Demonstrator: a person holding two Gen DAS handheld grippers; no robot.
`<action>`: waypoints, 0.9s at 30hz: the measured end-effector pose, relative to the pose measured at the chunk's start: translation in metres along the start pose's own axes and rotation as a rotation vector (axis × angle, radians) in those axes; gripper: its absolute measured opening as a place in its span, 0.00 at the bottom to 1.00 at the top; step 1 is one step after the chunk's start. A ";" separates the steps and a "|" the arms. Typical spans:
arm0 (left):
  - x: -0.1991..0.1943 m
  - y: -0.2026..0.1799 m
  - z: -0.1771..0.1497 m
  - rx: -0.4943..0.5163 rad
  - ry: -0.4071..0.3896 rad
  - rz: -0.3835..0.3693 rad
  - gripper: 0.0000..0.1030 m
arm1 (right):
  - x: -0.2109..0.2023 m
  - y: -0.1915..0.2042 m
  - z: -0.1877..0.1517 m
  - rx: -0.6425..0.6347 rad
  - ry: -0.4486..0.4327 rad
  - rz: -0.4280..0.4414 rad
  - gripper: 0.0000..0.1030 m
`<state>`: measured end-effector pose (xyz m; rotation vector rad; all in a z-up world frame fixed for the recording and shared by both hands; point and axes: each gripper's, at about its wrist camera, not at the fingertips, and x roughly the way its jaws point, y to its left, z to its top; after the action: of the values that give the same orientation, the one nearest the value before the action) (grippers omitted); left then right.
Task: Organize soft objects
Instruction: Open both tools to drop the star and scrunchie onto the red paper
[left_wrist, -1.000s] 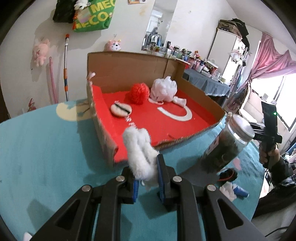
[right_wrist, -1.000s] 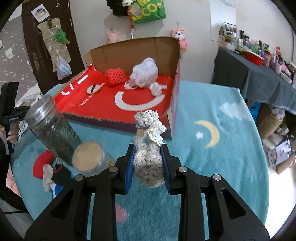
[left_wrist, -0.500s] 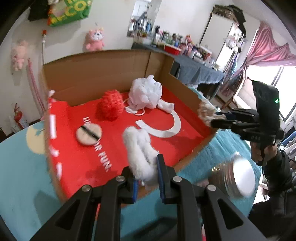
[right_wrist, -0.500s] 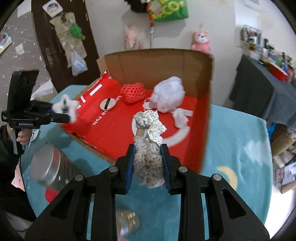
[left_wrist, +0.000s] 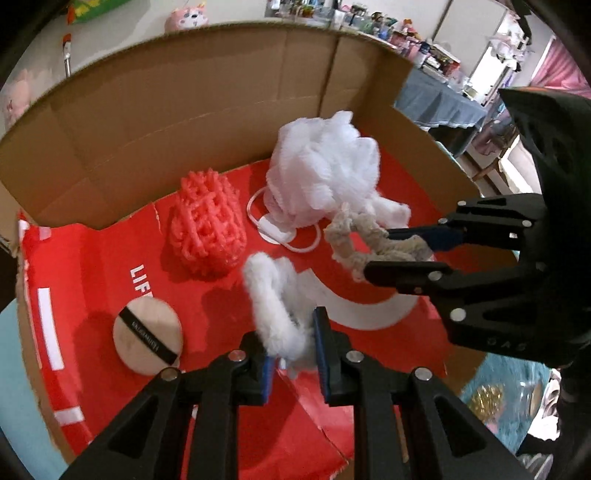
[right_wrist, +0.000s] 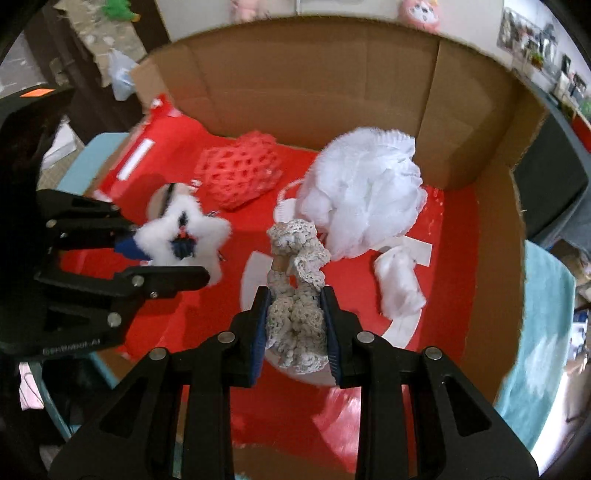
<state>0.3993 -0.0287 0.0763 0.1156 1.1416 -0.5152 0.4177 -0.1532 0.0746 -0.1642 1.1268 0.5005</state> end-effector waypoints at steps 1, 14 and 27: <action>0.003 0.001 0.001 -0.004 0.004 -0.001 0.18 | 0.003 -0.002 0.002 0.006 0.007 0.001 0.25; 0.016 0.014 0.003 -0.041 0.001 0.000 0.21 | 0.024 0.004 0.007 -0.036 0.039 -0.069 0.26; 0.013 0.006 -0.002 -0.022 -0.005 0.025 0.35 | 0.029 0.018 0.003 -0.052 0.037 -0.091 0.28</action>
<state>0.4043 -0.0265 0.0630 0.1087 1.1391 -0.4804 0.4219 -0.1274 0.0522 -0.2697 1.1373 0.4472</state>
